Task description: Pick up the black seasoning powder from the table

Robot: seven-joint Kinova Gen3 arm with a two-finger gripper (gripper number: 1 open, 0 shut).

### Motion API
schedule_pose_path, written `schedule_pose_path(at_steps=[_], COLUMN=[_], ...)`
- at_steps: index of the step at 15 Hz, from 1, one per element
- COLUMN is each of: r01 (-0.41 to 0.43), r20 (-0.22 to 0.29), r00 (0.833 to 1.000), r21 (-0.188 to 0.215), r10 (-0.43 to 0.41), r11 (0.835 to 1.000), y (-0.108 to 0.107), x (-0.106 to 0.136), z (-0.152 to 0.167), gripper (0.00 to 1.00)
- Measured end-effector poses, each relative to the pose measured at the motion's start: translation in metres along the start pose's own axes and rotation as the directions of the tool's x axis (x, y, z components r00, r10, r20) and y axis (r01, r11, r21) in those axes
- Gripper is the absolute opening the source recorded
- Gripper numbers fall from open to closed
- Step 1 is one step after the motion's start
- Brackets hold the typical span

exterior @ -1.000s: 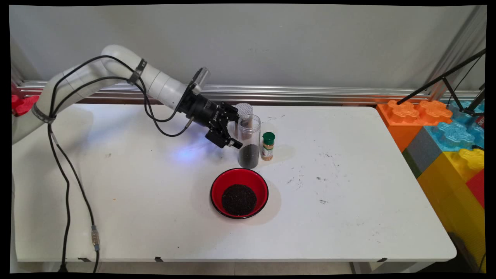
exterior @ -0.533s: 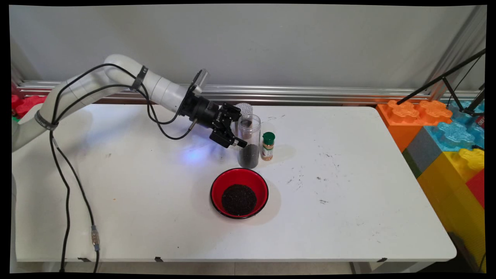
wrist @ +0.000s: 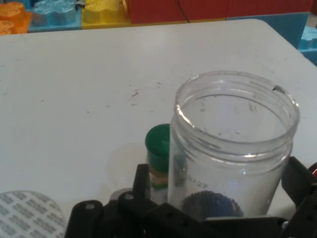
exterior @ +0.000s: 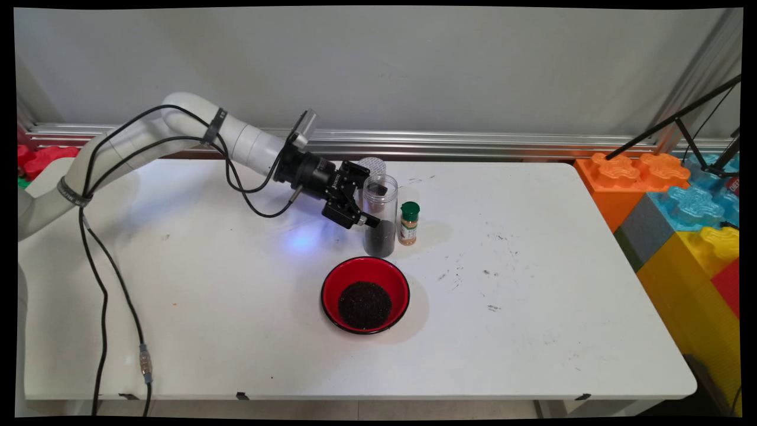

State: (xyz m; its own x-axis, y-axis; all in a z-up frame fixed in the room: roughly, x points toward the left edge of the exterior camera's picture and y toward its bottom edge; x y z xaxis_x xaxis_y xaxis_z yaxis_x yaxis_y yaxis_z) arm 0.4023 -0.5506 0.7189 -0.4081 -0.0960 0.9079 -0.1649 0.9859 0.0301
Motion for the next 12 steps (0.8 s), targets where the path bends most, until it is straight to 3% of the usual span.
schedule_pose_path(at_steps=[12], r01=[-0.019], r20=[-0.057], r00=[0.998], r21=[-0.011], r10=[0.018], r11=[1.0], y=[0.006], x=[-0.008], z=[0.016], gripper=[1.0])
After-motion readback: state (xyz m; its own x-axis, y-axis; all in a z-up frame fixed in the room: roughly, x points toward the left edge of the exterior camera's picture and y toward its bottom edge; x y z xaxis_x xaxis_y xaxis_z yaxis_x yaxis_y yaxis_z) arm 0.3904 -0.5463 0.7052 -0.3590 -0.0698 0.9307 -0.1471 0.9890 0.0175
